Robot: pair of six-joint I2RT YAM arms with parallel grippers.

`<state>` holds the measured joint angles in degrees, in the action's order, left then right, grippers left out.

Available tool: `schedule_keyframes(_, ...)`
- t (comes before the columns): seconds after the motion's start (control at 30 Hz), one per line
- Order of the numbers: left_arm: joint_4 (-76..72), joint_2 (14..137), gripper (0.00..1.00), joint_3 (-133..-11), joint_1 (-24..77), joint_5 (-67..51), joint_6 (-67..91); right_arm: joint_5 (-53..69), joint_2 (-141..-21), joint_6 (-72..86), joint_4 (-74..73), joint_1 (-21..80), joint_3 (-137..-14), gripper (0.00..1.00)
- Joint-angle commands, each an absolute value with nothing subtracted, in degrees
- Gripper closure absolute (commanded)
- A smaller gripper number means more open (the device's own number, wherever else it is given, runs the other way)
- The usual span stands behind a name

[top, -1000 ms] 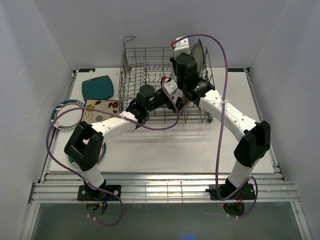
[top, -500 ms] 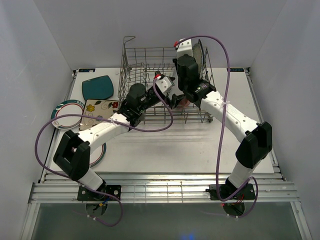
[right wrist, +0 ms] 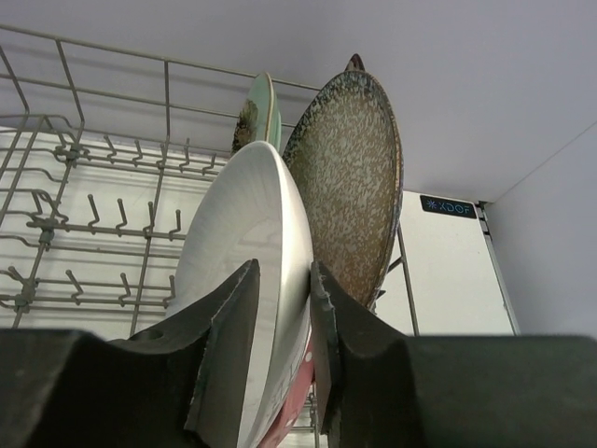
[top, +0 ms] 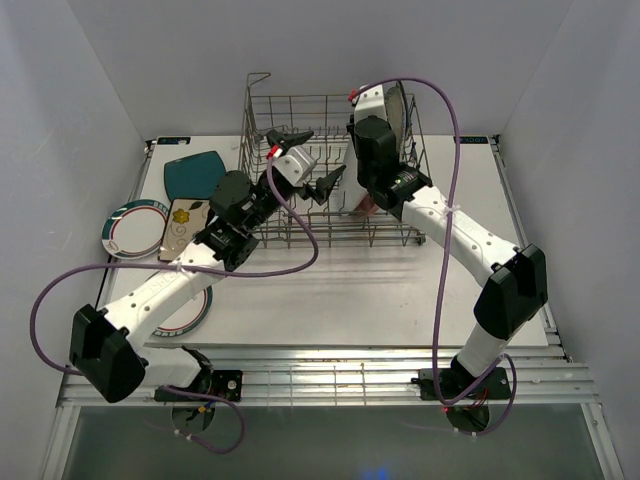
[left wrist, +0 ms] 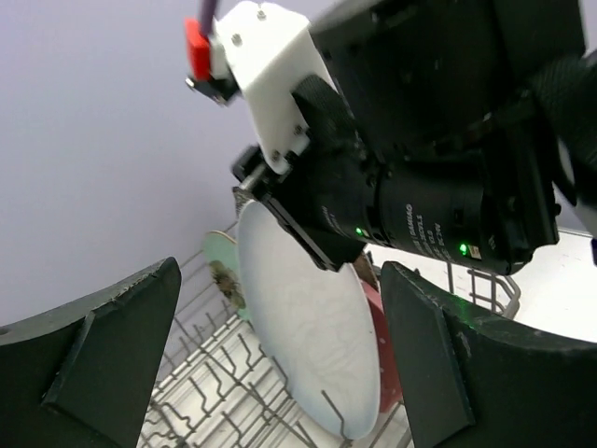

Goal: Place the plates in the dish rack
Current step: Insert the plate into the dish rack.

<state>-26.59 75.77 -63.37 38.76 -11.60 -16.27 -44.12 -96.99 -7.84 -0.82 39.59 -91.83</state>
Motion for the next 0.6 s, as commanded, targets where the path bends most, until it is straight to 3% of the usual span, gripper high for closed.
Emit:
schedule_keyframes(0.0,-22.8,70.2,0.02,-64.2,38.5,-8.2,-18.7,-39.9,-97.5,-5.9,-6.5,40.6,-88.7,0.66)
schedule_keyframes(0.23,-18.2,61.4,0.02,-60.7,38.5,-6.8,-21.2,-40.2,-96.0,-6.1,-5.8,40.6,-87.5,0.53)
schedule_keyframes(0.37,-15.9,56.3,0.02,-59.7,38.5,-4.7,-20.0,-40.3,-96.0,-6.2,-5.8,40.6,-87.9,0.51)
schedule_keyframes(0.57,-12.6,51.6,0.02,-60.1,38.5,-5.5,-18.1,-40.6,-95.6,-6.1,-5.7,40.6,-88.0,0.24)
